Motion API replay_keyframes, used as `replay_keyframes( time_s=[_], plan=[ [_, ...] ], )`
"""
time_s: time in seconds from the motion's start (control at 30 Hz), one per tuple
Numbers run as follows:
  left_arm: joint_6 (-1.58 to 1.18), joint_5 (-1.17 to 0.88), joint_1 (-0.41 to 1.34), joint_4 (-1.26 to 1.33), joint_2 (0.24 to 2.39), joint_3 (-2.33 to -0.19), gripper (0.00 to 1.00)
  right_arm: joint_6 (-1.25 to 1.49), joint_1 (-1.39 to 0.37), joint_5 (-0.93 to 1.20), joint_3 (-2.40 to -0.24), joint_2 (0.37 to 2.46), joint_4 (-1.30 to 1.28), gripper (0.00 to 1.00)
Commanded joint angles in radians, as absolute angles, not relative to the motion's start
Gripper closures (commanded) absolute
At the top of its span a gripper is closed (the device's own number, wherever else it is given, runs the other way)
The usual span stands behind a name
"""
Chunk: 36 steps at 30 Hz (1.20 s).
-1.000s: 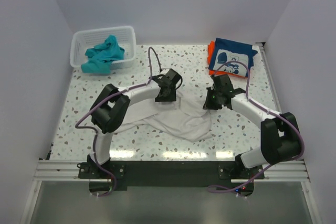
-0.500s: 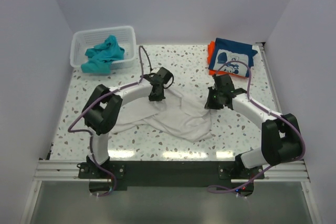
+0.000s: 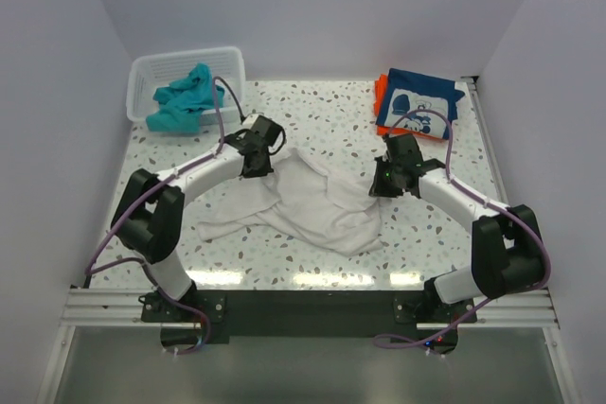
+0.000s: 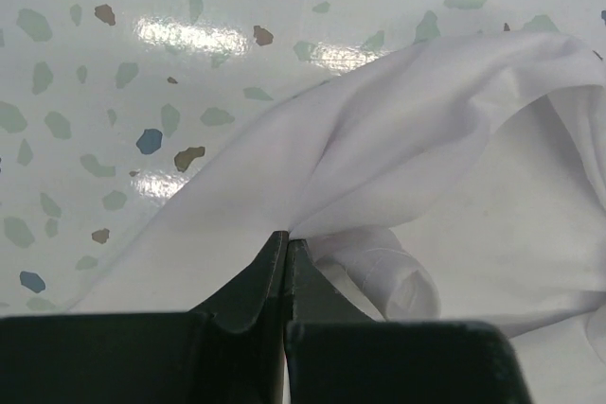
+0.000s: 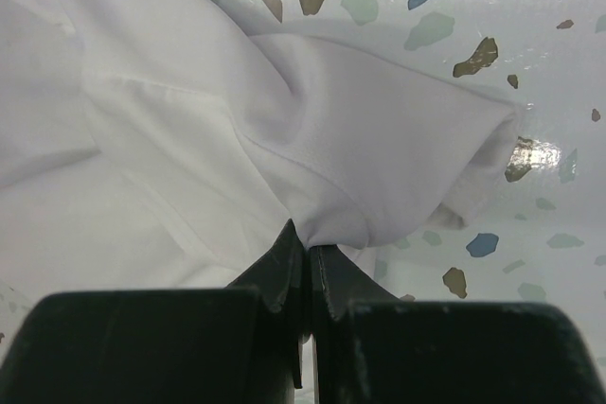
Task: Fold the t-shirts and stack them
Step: Flatten the tshirt out
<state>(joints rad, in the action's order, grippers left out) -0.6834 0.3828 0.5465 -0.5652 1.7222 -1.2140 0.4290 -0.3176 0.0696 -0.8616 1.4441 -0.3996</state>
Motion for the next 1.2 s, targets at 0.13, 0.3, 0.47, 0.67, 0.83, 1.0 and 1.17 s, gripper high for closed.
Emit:
replay_keyframes(
  time_s=[0.13,0.3,0.47,0.67,0.83,1.0,1.17],
  plan=[
    [-0.554,0.286,0.508,-0.451,1.71,-1.128,0.9,0.41,-0.311,0.087,-0.861,1.424,-0.388,1.0],
    [-0.581,0.325,0.508,-0.494,1.71,-1.149,0.71,0.407,-0.311,0.092,-0.862,1.424,-0.39,1.0],
    [-0.637,0.399,0.506,-0.571,1.606,-1.169,0.2,0.405,-0.311,0.091,-0.864,1.422,-0.391,1.0],
    [-0.657,0.31,0.509,-0.575,1.513,-1.151,0.0,0.407,-0.313,0.092,-0.864,1.425,-0.39,1.0],
    [-0.641,0.235,0.552,-0.525,1.526,-1.149,0.0,0.407,-0.311,0.094,-0.864,1.43,-0.39,1.0],
    [-0.644,0.242,0.606,-0.529,1.606,-1.204,0.0,0.405,-0.311,0.097,-0.864,1.433,-0.39,1.0],
    [-0.64,0.294,0.687,-0.563,1.677,-1.282,0.0,0.402,-0.31,0.098,-0.862,1.437,-0.39,1.0]
  ],
)
